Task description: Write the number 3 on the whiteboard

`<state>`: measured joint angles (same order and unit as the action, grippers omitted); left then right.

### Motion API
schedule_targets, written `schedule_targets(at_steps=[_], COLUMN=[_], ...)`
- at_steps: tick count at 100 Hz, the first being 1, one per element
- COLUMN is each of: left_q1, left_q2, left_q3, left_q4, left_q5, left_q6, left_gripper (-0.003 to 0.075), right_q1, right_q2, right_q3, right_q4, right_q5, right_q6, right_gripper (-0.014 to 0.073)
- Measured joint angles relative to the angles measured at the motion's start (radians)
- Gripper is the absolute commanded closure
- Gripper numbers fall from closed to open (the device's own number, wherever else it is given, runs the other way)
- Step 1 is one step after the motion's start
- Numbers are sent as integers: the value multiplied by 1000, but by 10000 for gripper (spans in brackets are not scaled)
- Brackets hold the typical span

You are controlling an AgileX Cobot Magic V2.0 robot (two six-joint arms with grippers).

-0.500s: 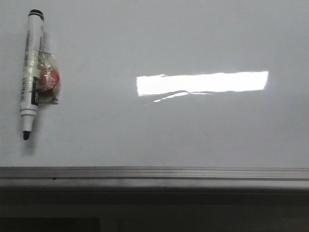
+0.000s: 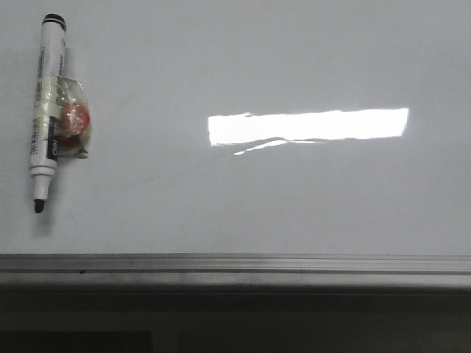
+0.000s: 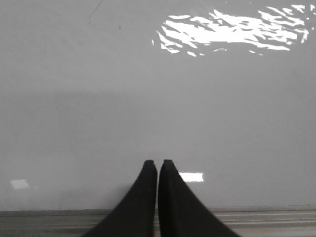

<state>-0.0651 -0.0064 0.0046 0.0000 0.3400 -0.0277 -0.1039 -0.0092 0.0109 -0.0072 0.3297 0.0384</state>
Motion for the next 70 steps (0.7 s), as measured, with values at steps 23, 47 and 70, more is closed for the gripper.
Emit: schedule_targets(at_steps=[23, 47, 70], left_q1=[0, 0, 0], left_q2=[0, 0, 0], left_q3=[0, 0, 0], left_q4=[0, 23, 65], left_q5=[0, -2, -15], left_q6=[0, 7, 13], left_gripper=[741, 741, 741], right_q1=[0, 0, 0], right_q2=[0, 0, 0], right_q3=[0, 0, 0], right_q4=[0, 0, 0], right_q5=[0, 0, -12], right_q6=[0, 0, 0], right_gripper=[648, 648, 648])
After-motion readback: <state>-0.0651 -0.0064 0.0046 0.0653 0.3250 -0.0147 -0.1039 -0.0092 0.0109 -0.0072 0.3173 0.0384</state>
